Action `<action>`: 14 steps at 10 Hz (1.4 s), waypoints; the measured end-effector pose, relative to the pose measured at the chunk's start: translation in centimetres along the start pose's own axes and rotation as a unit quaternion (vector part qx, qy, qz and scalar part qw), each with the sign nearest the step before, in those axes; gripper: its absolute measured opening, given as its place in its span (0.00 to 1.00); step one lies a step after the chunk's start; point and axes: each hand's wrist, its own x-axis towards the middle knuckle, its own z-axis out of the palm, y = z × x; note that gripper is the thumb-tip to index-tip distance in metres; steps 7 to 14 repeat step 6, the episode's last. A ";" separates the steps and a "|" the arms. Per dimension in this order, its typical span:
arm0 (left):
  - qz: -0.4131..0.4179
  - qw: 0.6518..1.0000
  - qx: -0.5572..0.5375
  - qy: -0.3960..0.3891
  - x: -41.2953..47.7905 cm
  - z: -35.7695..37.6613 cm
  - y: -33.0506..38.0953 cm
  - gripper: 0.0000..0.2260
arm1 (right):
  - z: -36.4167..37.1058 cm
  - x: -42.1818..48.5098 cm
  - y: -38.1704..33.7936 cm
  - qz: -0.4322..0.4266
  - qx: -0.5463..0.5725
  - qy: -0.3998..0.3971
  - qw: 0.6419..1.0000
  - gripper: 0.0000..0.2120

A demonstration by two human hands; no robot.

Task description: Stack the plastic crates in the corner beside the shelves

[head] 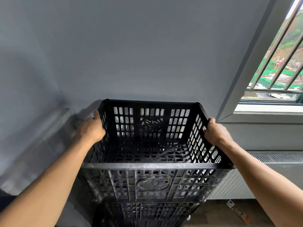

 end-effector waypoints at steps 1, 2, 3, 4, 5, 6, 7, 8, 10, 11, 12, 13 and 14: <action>0.004 1.000 -0.019 0.010 0.0 0.0 -0.2 0.33 | -0.2 -0.2 -0.1 0.009 0.009 0.004 1.000 0.14; 0.011 0.999 -0.032 0.006 0.3 -0.2 -0.5 0.33 | -0.8 -0.7 -0.5 -0.004 0.011 0.000 1.000 0.16; 0.011 0.999 -0.041 -0.013 -0.4 -0.6 -0.4 0.31 | -1.0 -1.3 -0.3 -0.032 0.021 -0.015 0.999 0.19; 0.013 0.998 -0.063 -0.020 -2.7 -1.3 0.3 0.27 | -1.3 -2.5 0.2 -0.038 0.023 -0.035 0.998 0.20; 0.027 0.996 -0.086 0.008 -4.8 -2.0 0.8 0.24 | -1.6 -3.4 1.0 -0.041 0.013 -0.029 0.999 0.22; 0.059 0.983 -0.170 0.041 -7.1 -2.9 2.3 0.23 | -2.5 -4.8 0.8 -0.077 0.010 0.010 0.997 0.26; 0.059 0.983 -0.170 0.041 -7.1 -2.9 2.3 0.23 | -2.5 -4.8 0.8 -0.077 0.010 0.010 0.997 0.26; 0.059 0.983 -0.170 0.041 -7.1 -2.9 2.3 0.23 | -2.5 -4.8 0.8 -0.077 0.010 0.010 0.997 0.26; 0.059 0.983 -0.170 0.041 -7.1 -2.9 2.3 0.23 | -2.5 -4.8 0.8 -0.077 0.010 0.010 0.997 0.26; 0.059 0.983 -0.170 0.041 -7.1 -2.9 2.3 0.23 | -2.5 -4.8 0.8 -0.077 0.010 0.010 0.997 0.26; 0.059 0.983 -0.170 0.041 -7.1 -2.9 2.3 0.23 | -2.5 -4.8 0.8 -0.077 0.010 0.010 0.997 0.26; 0.059 0.983 -0.170 0.041 -7.1 -2.9 2.3 0.23 | -2.5 -4.8 0.8 -0.077 0.010 0.010 0.997 0.26; 0.059 0.983 -0.170 0.041 -7.1 -2.9 2.3 0.23 | -2.5 -4.8 0.8 -0.077 0.010 0.010 0.997 0.26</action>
